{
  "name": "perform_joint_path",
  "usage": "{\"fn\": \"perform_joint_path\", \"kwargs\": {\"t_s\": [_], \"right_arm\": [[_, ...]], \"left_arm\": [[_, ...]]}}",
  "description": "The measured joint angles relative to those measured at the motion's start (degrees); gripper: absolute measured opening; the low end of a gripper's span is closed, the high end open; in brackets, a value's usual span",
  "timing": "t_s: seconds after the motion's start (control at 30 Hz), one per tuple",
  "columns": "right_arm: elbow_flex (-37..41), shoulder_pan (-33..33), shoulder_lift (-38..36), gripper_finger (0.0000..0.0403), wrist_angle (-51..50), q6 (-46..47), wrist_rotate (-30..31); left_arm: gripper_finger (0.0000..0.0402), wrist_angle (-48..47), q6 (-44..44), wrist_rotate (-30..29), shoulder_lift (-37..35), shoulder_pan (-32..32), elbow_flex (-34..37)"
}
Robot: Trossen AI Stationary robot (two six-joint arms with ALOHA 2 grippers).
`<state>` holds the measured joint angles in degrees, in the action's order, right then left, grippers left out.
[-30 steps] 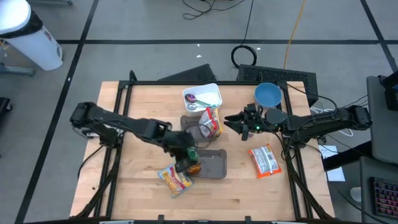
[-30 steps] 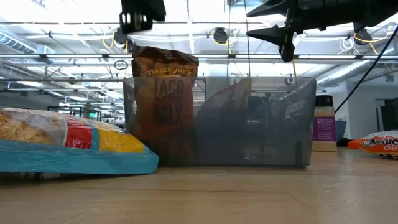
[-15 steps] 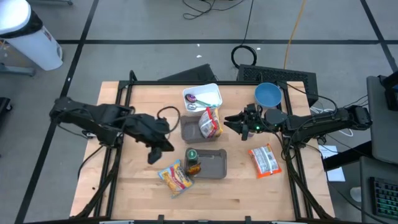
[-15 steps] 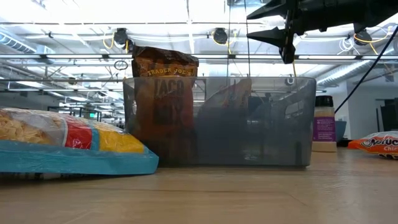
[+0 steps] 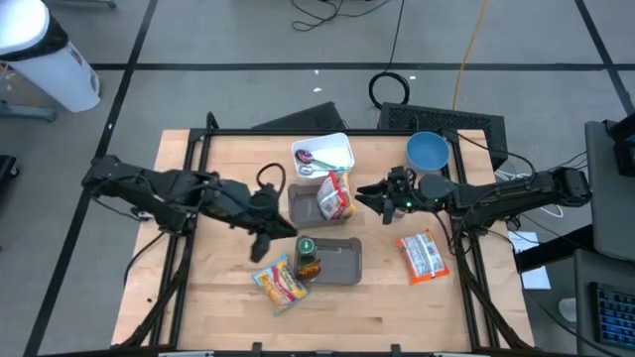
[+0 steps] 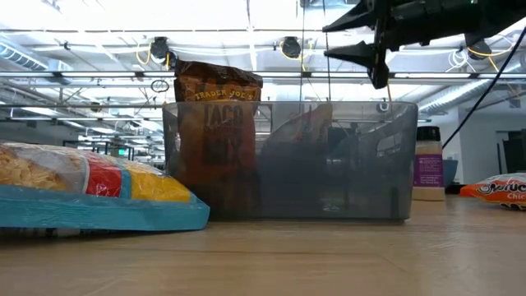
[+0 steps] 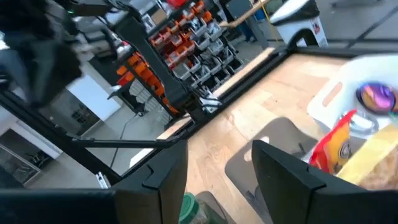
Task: Pick & Place Food Item
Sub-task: Put the black seasoning bottle into the bottom black bin
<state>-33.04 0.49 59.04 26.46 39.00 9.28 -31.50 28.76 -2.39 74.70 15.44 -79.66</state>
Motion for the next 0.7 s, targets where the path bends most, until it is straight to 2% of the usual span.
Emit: {"fn": "perform_joint_path", "kwargs": {"t_s": [0.17, 0.33, 0.57, 0.7], "right_arm": [[0.00, 0.00, 2.41, 0.0171, -0.08, 4.83, -0.19], [0.00, 0.00, 3.65, 0.0171, 2.71, 5.34, -0.48], [0.00, 0.00, 3.68, 0.0171, 7.91, 2.55, -0.48], [0.00, 0.00, 3.68, 0.0171, 10.12, 1.85, -0.48]], "left_arm": [[0.0037, 10.07, -5.08, -0.51, 3.85, -0.96, 0.00], [0.0044, 14.90, -5.68, -0.06, 5.67, -3.57, 0.07], [0.0108, 15.55, -4.28, 5.30, 2.63, -8.95, 0.11], [0.0135, 15.25, -1.11, 5.40, 0.43, -11.17, 0.02]]}}
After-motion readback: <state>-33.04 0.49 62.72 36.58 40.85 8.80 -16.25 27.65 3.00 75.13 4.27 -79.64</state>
